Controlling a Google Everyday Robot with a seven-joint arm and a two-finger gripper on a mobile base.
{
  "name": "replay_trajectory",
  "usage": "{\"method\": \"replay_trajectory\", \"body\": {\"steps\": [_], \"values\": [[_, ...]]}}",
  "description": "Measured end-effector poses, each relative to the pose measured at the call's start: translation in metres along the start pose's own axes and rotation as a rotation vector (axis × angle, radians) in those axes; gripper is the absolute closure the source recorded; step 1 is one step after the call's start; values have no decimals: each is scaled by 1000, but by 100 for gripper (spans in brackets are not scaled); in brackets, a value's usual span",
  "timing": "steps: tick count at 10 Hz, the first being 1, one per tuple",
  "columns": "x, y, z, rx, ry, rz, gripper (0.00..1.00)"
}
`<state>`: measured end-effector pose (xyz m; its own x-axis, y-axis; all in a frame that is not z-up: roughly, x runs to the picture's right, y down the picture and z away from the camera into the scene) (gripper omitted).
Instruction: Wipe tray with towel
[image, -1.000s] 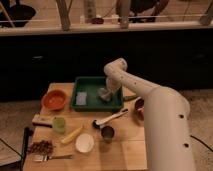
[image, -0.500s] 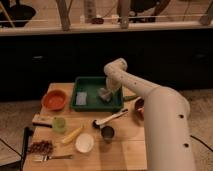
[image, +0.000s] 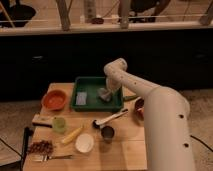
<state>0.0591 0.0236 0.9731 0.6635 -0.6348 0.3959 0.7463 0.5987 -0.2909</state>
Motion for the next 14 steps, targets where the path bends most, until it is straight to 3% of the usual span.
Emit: {"method": "replay_trajectory", "body": {"steps": [14], "values": [[0,0,0,0,0,0,97]]}}
